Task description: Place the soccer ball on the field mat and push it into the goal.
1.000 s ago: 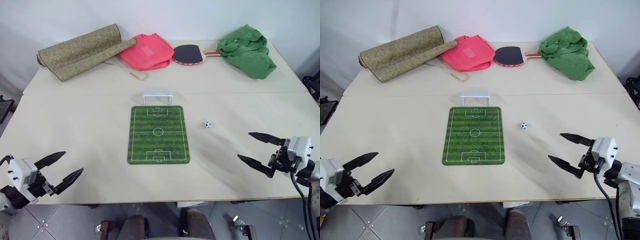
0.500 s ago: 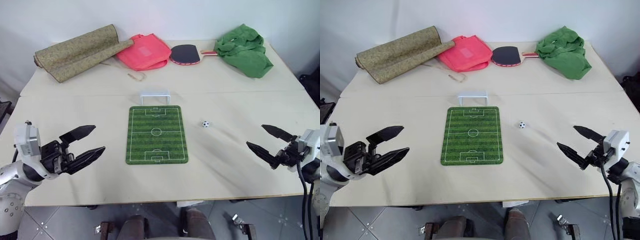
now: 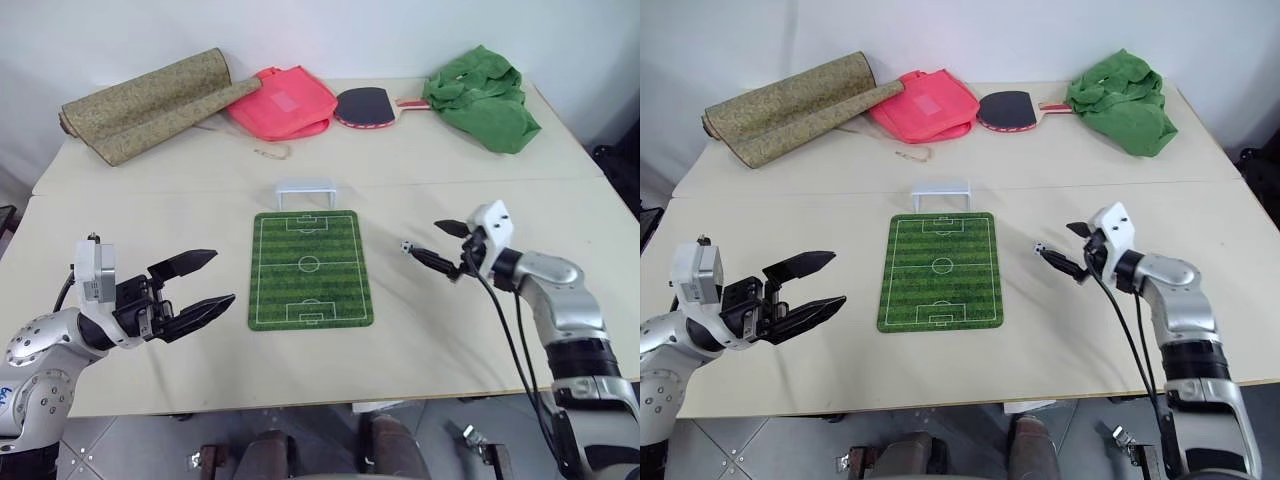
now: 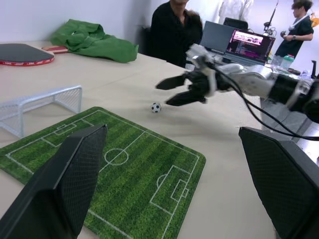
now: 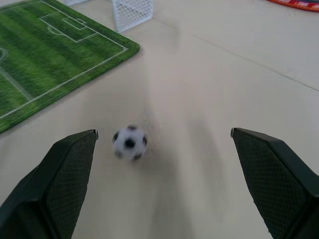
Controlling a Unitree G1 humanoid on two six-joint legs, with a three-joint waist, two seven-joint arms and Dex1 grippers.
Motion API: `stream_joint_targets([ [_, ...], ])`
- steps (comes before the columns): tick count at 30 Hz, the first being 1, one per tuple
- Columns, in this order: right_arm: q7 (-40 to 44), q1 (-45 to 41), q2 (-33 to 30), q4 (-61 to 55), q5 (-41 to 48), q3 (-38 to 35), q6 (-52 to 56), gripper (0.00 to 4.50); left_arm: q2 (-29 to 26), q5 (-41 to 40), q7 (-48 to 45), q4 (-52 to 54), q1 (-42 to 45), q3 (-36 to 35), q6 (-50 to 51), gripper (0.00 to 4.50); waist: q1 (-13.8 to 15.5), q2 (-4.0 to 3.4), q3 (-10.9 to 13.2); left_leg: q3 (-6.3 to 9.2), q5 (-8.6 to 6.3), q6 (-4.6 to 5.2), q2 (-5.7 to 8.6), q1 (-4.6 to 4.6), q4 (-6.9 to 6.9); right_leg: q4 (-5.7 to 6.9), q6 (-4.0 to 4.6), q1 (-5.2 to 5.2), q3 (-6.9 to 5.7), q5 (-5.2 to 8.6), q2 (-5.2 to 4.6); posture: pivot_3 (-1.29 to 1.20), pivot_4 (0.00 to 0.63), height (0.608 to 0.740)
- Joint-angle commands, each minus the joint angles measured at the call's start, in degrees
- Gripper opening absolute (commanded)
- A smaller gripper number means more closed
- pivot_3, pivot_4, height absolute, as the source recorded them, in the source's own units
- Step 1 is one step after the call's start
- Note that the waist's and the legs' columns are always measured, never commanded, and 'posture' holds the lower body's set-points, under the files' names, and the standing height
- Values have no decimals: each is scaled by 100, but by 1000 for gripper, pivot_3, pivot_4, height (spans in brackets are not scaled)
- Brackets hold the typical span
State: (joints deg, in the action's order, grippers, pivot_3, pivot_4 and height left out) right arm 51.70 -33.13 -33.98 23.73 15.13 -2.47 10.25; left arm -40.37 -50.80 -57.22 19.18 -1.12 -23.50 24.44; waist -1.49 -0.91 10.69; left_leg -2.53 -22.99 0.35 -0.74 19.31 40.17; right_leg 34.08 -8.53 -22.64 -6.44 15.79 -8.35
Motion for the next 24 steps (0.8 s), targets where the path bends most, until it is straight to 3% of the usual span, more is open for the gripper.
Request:
stream_joint_targets([
  [1,-45,-368,135,377,-214,120,-130,4471,8,-77,-43,98,-71,-82,23,4500,-4,0,0,2,0,0,0,2,0,-2,0,0,-2,0,0,0,150,740],
  [3,16,-538,208,555,-295,194,-206,4471,13,-51,-47,110,-96,-75,15,4500,-14,0,0,2,0,0,1,3,0,-4,0,0,-1,0,0,0,150,740],
  [5,56,-613,248,682,-370,237,-283,3961,13,-1,-55,114,-125,-67,-5,4500,-11,0,0,2,0,0,1,4,-1,-5,0,0,-2,0,0,0,150,740],
  [15,322,-495,309,429,-349,220,-217,721,-37,64,-109,94,-244,-198,-62,4500,-19,-1,0,2,0,0,0,4,-2,-5,0,0,-4,0,0,0,150,740],
  [24,903,-585,537,-74,360,-118,-500,708,-2,153,-230,-36,-148,-189,-206,4500,-20,-2,1,2,0,-1,-2,4,-3,-6,0,0,-4,0,2,0,150,740],
])
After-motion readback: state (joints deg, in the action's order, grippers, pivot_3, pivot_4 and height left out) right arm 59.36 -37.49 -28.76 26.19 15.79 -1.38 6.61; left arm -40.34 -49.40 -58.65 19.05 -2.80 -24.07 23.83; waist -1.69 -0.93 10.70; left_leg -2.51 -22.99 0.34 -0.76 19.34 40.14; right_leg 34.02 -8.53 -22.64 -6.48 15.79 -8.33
